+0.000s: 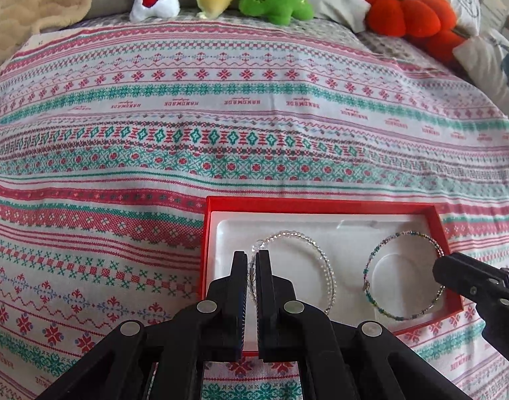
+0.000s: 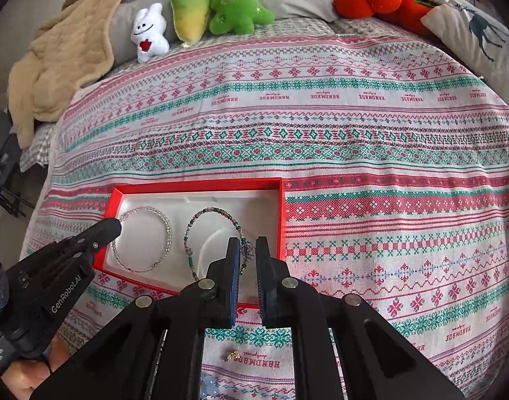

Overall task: Organize jewelry
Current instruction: 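Move both open tools back over the jewelry pile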

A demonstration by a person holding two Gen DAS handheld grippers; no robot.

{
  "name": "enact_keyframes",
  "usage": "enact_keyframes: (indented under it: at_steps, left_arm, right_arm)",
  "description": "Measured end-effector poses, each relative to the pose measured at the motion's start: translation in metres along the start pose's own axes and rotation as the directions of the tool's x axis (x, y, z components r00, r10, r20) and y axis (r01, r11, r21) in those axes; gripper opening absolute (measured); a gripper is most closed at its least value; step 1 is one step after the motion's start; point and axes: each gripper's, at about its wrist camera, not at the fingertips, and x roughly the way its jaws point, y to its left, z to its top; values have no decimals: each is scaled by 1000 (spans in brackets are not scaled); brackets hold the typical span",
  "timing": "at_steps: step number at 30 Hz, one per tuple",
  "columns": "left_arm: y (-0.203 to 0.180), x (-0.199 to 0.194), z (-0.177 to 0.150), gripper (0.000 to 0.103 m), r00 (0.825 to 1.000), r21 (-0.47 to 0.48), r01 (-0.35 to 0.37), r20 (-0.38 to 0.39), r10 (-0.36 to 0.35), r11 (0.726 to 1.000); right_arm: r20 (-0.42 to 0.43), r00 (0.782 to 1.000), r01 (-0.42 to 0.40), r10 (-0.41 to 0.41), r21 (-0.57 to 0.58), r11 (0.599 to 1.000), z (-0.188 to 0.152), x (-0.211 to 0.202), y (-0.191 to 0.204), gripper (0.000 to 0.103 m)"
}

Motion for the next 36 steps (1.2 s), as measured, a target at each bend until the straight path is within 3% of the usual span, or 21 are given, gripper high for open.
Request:
enact_keyframes:
  at_steps: [1,3,4,9,12,15,21,25,29,36]
  left_arm:
    - [-1,-3,0,7,1000,10,-1,0,1,1000]
    - [-3,-9,0,27,1000,23,11,2,-11,1000]
    - [-4,-13,-1,32,1000,30,11,7,-12,999]
    - [-8,-31,-6,55,1000,69,-9,24,7,998]
    - [-8,-42,-12,71,999,89,-31,25,29,996]
    - [-8,-51,-21,80,998,130,-60,20,58,990]
    - [-1,-61,-44,87,997,186,-69,-30,76,980]
    - [2,-67,-61,87,996,215,-50,-60,64,975]
    - [9,-68,-75,87,992,245,-78,-80,101,966]
    - [34,-55,-90,87,978,210,-63,-180,102,976]
  right_arm:
    - [4,1000,2,-2,-4,1000,0,-1,0,10]
    - [-1,1000,21,-21,-24,1000,-1,-4,2,12]
    - [-4,999,34,-34,-35,999,-1,-7,3,13]
    - [24,999,37,-37,-28,999,-4,-30,-1,43]
    - [29,999,38,-37,-29,999,-9,-45,-4,44]
    - [25,998,52,-51,-49,997,-18,-58,-5,47]
    - [2,996,86,-87,-127,988,-46,-75,-4,55]
    - [-3,994,107,-109,-160,981,-64,-81,-3,57]
    - [6,991,130,-131,-193,972,-79,-85,0,61]
    - [-26,990,127,-138,-255,959,-104,-80,13,61]
